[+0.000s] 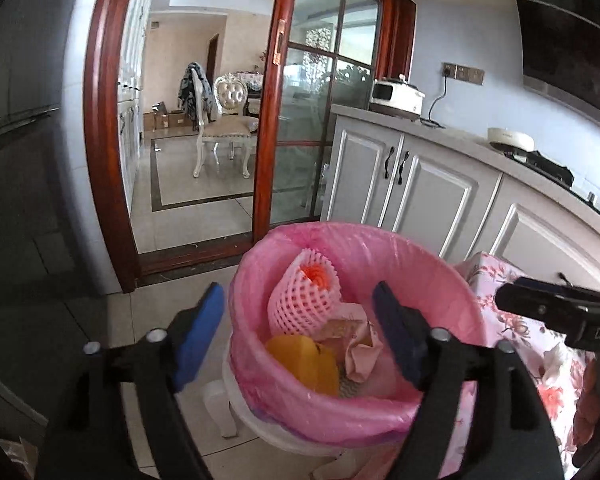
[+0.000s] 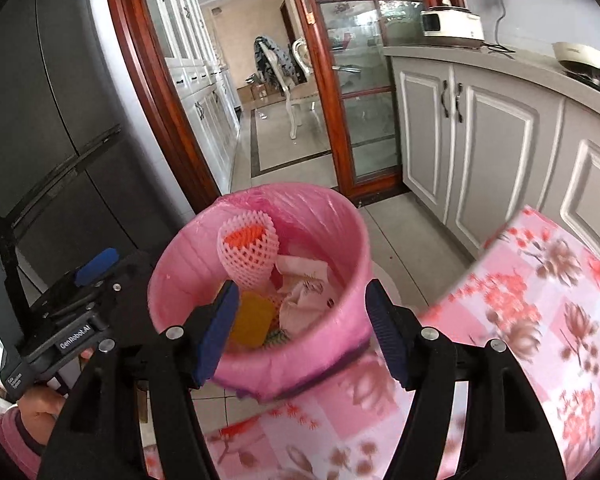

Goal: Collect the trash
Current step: 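Open the left tool to drop the foam net while the right tool drops the tissue, then move both open tools back over the tissue balls on the table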

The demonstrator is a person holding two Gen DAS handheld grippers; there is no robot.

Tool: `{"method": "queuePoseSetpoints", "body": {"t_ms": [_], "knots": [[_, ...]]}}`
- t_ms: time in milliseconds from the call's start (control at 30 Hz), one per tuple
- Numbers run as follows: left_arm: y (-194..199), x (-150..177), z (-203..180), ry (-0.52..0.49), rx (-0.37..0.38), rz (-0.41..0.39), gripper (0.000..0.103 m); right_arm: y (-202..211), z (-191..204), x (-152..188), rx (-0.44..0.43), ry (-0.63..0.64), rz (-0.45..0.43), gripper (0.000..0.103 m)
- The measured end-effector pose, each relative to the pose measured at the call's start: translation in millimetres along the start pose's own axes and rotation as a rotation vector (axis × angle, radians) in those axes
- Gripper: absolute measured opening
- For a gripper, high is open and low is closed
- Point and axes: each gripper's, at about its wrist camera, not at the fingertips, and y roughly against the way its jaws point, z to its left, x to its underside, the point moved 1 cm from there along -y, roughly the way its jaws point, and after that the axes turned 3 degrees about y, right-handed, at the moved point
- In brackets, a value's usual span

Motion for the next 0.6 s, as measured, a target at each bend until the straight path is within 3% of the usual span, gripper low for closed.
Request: {"method": "queuePoseSetpoints", "body": {"t_ms": [200, 333, 600], "knots": [[45, 26, -13, 0.03, -0.024, -0.016, 0.098, 42, -16, 42, 0.035, -0.075, 0.005, 0.069], [71, 49, -26, 0.013, -0.016, -0.001, 0.098, 63, -25, 68, 0.08, -0.093, 0.019, 0.074], [96, 103, -64, -0.013, 0.051, 0.12, 0.098, 117, -54, 120, 0.166, -0.177, 0.012, 0.076]]}}
